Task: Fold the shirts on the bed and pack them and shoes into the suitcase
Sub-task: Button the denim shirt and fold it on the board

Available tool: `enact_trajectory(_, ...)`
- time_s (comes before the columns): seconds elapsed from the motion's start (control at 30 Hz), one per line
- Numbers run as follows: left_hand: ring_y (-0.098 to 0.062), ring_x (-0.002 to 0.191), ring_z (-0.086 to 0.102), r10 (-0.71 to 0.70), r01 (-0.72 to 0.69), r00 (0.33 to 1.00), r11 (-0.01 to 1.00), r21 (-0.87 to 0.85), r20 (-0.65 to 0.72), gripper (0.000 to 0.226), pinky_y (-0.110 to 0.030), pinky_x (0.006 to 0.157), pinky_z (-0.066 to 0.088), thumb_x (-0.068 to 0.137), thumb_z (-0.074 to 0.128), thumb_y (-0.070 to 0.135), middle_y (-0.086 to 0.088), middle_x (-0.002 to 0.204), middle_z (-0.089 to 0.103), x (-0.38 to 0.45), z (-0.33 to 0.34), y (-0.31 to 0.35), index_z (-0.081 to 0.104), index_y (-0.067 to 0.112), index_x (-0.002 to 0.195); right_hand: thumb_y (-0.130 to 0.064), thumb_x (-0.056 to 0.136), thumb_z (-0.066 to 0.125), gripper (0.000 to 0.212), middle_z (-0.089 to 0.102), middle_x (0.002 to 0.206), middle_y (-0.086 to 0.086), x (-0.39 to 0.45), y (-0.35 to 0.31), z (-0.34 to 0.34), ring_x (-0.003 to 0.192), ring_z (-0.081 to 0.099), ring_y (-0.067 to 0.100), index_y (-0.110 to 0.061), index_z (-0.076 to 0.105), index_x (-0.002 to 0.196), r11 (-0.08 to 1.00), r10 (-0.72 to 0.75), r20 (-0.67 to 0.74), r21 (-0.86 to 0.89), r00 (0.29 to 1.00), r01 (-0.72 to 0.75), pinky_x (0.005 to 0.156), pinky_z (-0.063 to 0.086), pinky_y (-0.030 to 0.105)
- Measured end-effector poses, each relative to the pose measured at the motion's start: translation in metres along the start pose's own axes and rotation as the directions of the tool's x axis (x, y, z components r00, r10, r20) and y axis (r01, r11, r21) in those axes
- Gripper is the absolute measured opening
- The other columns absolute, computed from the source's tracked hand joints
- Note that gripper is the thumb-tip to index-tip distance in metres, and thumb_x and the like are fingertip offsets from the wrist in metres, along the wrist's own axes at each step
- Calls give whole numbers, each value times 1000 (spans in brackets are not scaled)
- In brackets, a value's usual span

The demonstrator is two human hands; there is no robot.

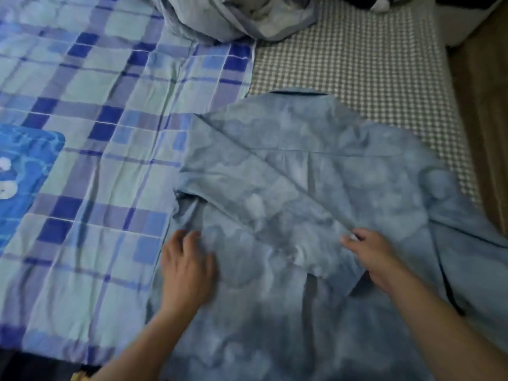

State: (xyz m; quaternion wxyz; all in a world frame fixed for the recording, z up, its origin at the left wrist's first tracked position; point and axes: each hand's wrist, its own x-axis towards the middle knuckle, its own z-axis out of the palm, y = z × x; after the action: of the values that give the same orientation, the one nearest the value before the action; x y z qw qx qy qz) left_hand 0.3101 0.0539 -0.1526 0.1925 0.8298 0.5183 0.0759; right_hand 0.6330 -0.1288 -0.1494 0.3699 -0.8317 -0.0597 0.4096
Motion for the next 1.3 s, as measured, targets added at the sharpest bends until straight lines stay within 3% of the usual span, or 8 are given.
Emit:
enact_trajectory(0.13,-49,121,46,-285,285,958,957,55,-9,71,-56,103,38,91,60,47,-32,130,50,59,0,-21,42,0,140,-2,91,69,7,75,95,19,-3,4,-19,82,67,23,-1,73,97,996,-69,-21,57,997,70,82,55,39)
enact_trajectory(0.27,-44,113,56,-345,343,937,938,55,52,35,-49,88,43,99,57,41,-26,118,59,119,-12,-29,57,8,112,-4,87,69,13,77,84,-1,3,-6,-33,74,70,9,-5,71,100,978,-39,78,208,996,22,74,57,20)
enact_trajectory(0.5,-49,102,58,-397,399,916,898,183,-53,25,-48,80,38,100,36,20,-20,120,54,143,-39,-47,54,5,108,4,87,72,14,68,60,-8,8,-8,-11,62,63,3,-8,69,81,976,15,89,-220,996,5,53,45,8)
enact_trajectory(0.67,-47,126,48,-515,487,816,857,167,264,39,-52,107,40,93,53,20,-23,139,44,166,-59,-85,50,11,131,-12,83,77,17,71,94,11,-1,-28,26,95,68,31,-20,62,84,722,72,136,-691,988,42,76,47,30)
enact_trajectory(0.77,-44,134,40,-95,93,994,995,45,47,61,-50,113,34,84,57,15,-21,147,41,195,-68,-64,48,7,144,-22,86,71,53,55,134,18,0,-50,46,123,53,39,-16,56,136,548,-185,45,-824,982,141,102,45,43)
enact_trajectory(0.87,-39,151,20,297,-308,950,940,146,92,61,-52,122,20,100,36,36,-17,164,25,234,-43,-25,32,15,157,-38,94,54,62,44,149,20,0,-63,84,136,41,43,-10,45,149,531,-502,54,-769,863,357,113,34,50)
enact_trajectory(1.17,-23,157,-9,171,-237,928,956,170,331,66,-42,126,-5,102,19,66,-4,170,-8,291,53,-42,-4,43,160,-59,96,36,73,28,162,17,-16,17,119,147,27,40,-18,33,156,293,-525,142,-896,839,335,114,30,56)
enact_trajectory(1.3,-32,156,-9,68,-164,948,941,295,312,67,-51,126,-2,101,18,62,-8,170,-7,282,34,-13,0,38,161,-39,97,51,56,61,113,20,-22,7,97,91,62,41,-12,48,147,392,-480,-20,-899,877,194,71,55,49)
